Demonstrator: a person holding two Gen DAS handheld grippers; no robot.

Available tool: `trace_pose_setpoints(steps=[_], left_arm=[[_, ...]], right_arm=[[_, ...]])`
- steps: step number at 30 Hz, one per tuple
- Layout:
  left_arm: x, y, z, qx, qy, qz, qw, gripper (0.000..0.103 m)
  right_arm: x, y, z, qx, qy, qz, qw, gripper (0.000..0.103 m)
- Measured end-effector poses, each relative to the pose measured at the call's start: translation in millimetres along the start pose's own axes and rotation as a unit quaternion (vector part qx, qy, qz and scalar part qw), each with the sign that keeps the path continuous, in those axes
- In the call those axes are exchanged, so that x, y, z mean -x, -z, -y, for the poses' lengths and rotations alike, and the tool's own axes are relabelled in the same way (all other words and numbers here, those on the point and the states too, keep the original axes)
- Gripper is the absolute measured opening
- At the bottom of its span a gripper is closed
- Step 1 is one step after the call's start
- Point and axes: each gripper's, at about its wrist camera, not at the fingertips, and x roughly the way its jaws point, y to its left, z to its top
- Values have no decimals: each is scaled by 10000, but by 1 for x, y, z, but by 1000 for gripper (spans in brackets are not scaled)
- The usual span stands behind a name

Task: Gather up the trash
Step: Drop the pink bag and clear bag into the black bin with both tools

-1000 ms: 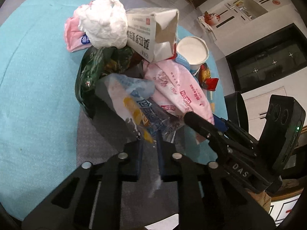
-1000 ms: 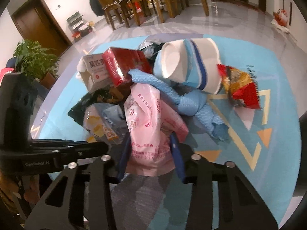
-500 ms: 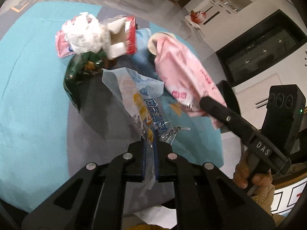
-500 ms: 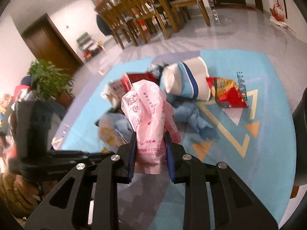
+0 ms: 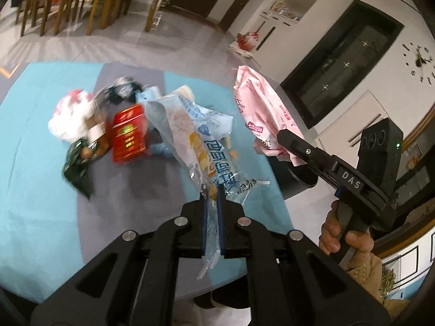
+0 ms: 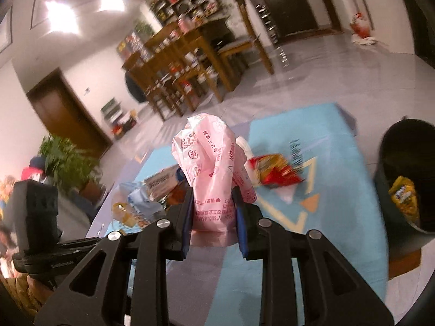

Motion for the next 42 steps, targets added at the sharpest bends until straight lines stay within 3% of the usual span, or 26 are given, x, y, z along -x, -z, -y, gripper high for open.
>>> trace_pose_setpoints(steps=[5,9,13,16,20,24,30,31,32,34,36,42], left_arm=[[-20,-23,40,-479,214,156,9985,7],[-57,-44,80,-686,552,157,9960,7],[-106,-64,122,-941,891,-159,9914,8],[-142,-73,149,-1060,967,-325,9891,8],[-183,-72,181,-1359,923,-466,9853,8],[-222,-65,202,-1801,510,-548,9808,8],[-258,-69,205,-1651,463,-788,9820,8],[-264,-71,208,-1649,478,-795,9819,16],[-269,-73,212,-1638,496,-798,9820,40],[-270,-77,213,-1506,602,-723,9841,79],[-270,-82,212,-1462,716,-672,9844,81],[-254,-81,202,-1622,546,-479,9841,83]], right_arm=[[31,-11,39,-363,598,565,9959,28],[65,-15,84,-815,1476,1056,9800,28],[83,-10,124,-1227,2168,1130,9619,28],[81,-4,153,-1561,2602,886,9487,28],[72,2,181,-1998,2735,561,9392,28],[65,1,196,-2203,2861,437,9315,29],[56,-7,208,-2279,3000,375,9255,30],[53,-9,212,-2301,3029,377,9241,34],[52,-13,214,-2347,3025,375,9230,37],[51,-14,219,-2524,3001,392,9191,54],[53,-13,226,-2717,3073,425,9110,65],[57,-11,225,-2891,2873,508,9118,65]])
